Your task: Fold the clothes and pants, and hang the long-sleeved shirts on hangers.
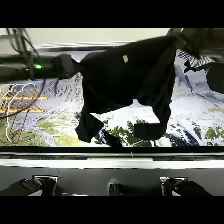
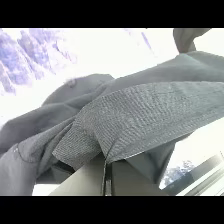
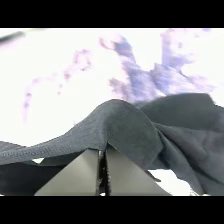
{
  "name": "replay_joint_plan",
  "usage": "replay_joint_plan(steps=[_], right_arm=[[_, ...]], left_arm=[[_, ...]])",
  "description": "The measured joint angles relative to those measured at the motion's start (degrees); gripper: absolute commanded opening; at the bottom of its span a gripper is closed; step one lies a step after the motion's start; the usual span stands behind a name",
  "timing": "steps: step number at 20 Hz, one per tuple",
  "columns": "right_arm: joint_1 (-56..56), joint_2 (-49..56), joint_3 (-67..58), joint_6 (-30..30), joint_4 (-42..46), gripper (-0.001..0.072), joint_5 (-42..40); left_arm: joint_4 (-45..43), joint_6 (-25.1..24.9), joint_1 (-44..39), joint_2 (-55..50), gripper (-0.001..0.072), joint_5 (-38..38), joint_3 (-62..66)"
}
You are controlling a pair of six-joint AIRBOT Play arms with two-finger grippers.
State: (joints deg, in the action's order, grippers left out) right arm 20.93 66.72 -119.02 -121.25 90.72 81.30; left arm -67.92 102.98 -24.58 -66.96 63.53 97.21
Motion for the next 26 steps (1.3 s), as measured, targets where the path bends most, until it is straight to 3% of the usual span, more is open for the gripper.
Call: replay_joint_plan(steps=[4, 7, 11, 17, 22, 23, 24, 25, 26], right_arm=[[-0.1, -0.3, -1.6, 1.8, -4.1, 0.0046, 0.4], [-0.1, -0.3, 0.1, 4.2, -4.0, 0.0046, 5.4], [3.8, -2.8, 12.9, 6.2, 2.3, 0.0045, 12.3], [15.2, -12.0, 44.2, -11.0, 11.6, 0.0045, 5.6], [20.2, -13.9, 55.9, -22.4, 15.8, 0.0045, -1.8], [20.5, -13.9, 56.8, -23.7, 16.5, 0.0046, -2.9], [20.8, -13.9, 57.4, -24.8, 17.0, 0.0046, -4.3], [21.0, -13.9, 57.9, -25.6, 17.3, 0.0046, -5.5], [21.1, -13.9, 58.2, -26.2, 17.4, 0.0046, -6.9]], left_arm=[[-4.5, 4.0, 0.0, 2.0, 0.0025, 4.9, 2.8], [-6.8, 6.1, -0.1, 2.2, 0.0025, 9.3, 2.3], [-8.3, 8.8, -1.7, 2.1, 0.0025, 11.7, -6.5], [-9.3, 13.9, -5.9, 1.9, 0.0026, 4.4, -24.2], [-9.0, 15.6, -7.0, 0.8, 0.0030, -0.5, -30.1], [-8.9, 15.7, -7.0, 0.5, 0.0066, -0.9, -30.5], [-8.9, 15.8, -7.0, 0.3, 0.0211, -1.4, -30.8], [-8.9, 15.9, -7.0, 0.2, 0.0430, -1.9, -31.0], [-8.6, 16.0, -6.6, 0.1, 0.0590, -2.1, -31.0]])
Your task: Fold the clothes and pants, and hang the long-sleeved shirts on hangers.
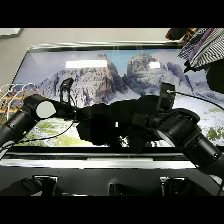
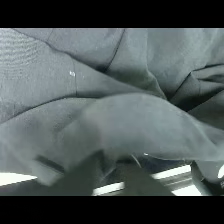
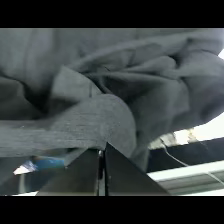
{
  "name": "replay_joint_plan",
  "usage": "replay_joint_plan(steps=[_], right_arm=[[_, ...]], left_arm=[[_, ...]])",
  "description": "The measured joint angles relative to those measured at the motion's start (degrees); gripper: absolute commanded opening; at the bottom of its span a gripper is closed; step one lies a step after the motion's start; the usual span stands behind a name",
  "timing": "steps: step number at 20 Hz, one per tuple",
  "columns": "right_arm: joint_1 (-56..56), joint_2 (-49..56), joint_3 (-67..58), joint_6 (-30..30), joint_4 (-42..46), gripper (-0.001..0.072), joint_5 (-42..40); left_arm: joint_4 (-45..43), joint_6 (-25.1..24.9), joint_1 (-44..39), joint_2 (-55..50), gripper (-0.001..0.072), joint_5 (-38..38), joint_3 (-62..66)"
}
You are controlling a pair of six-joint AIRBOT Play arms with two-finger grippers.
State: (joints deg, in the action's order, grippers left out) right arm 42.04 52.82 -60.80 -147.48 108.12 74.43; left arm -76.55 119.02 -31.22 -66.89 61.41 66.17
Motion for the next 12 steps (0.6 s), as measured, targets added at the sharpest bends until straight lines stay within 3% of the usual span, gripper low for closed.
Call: replay_joint_plan(steps=[1, 6, 12], right_arm=[[0.1, 0.0, 0.2, -0.4, 0.2, 0.0046, -1.2], [0.3, 0.0, 0.7, -1.1, 0.3, 0.0046, -5.8], [0.3, 0.0, 0.8, 1.3, -0.7, 0.0046, -6.9]], left_arm=[[0.0, 0.0, 0.7, 0.0, 0.0622, -0.1, 0.0], [-1.4, -4.9, 11.9, 4.9, 0.0621, 4.2, 0.1], [-8.3, -19.1, 38.0, 16.0, 0.0611, 9.0, -6.5]])
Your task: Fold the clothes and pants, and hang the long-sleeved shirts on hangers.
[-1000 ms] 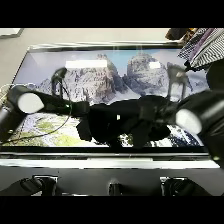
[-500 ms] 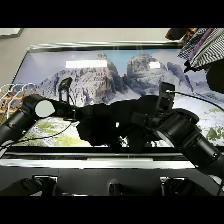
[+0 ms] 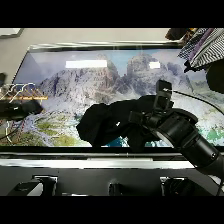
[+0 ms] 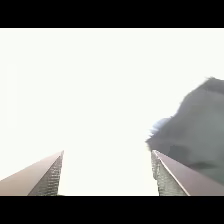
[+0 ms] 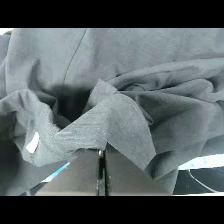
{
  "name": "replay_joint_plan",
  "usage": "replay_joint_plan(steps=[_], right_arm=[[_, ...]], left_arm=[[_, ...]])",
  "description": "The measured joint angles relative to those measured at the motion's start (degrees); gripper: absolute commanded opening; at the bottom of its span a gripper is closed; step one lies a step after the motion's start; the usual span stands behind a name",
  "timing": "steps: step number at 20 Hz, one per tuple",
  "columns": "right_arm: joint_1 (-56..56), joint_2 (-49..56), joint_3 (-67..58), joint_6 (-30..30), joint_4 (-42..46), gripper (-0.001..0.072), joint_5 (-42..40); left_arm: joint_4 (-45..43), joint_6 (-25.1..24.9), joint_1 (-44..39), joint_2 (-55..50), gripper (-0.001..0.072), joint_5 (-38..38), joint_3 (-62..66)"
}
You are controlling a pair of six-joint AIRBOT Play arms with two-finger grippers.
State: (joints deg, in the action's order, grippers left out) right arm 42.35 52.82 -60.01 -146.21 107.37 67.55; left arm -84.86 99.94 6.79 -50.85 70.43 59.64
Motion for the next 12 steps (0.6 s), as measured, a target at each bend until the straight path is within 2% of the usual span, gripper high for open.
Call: replay_joint_plan(steps=[2, 6, 12], right_arm=[[0.0, 0.0, 0.0, 0.5, -0.4, 0.0046, 0.0], [0.0, 0.0, 0.0, 1.1, -0.7, 0.0047, 0.0], [0.0, 0.0, 0.0, 2.6, -0.8, 0.0047, 0.1]], left_arm=[[-1.0, -4.3, 7.1, 1.3, 0.0614, 1.6, -1.0], [-2.0, -7.5, 17.9, 1.1, 0.0613, 0.3, -1.9], [0.8, -17.0, 34.2, -7.9, 0.0612, -2.3, -2.1]])
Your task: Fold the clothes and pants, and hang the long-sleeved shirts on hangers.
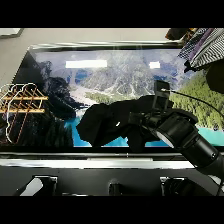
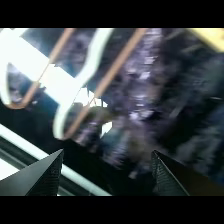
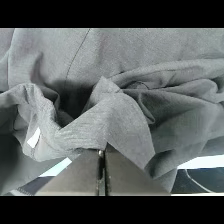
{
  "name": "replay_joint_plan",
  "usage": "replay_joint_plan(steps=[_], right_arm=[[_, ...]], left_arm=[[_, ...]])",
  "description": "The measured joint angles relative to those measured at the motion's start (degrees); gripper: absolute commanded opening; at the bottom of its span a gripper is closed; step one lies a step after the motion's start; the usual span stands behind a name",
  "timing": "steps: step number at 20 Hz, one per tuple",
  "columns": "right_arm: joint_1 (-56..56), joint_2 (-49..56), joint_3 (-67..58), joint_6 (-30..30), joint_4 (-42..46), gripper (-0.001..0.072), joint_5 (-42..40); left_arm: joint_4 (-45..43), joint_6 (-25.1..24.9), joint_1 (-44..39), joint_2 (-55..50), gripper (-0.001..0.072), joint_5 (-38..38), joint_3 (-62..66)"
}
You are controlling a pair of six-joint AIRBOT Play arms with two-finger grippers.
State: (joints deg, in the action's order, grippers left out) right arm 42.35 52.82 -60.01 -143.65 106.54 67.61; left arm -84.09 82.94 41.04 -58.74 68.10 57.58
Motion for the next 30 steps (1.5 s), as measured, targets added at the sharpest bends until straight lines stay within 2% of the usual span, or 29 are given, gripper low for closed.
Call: replay_joint_plan(steps=[3, 8, 18, 22, 30], right_arm=[[0.0, 0.0, 0.0, 0.5, 0.0, 0.0047, 0.1], [0.0, 0.0, 0.0, 0.6, 0.0, 0.0047, 0.3], [0.0, 0.0, 0.0, 0.8, 0.0, 0.0047, 2.5], [0.0, 0.0, 0.0, 0.8, 0.0, 0.0047, 2.8], [0.0, 0.0, 0.0, 0.6, 0.0, 0.0047, 2.9]], left_arm=[[1.1, -5.4, 4.4, -4.4, 0.0610, -1.1, 0.0], [2.3, -15.1, 6.7, -10.0, 0.0596, -2.3, 0.0], [2.6, -27.1, 6.6, -17.0, 0.0595, -4.5, -0.2], [2.7, -29.9, 5.0, -19.7, 0.0595, -4.6, -0.2], [2.5, -31.0, 3.3, -23.7, 0.0593, -4.6, -0.2]])
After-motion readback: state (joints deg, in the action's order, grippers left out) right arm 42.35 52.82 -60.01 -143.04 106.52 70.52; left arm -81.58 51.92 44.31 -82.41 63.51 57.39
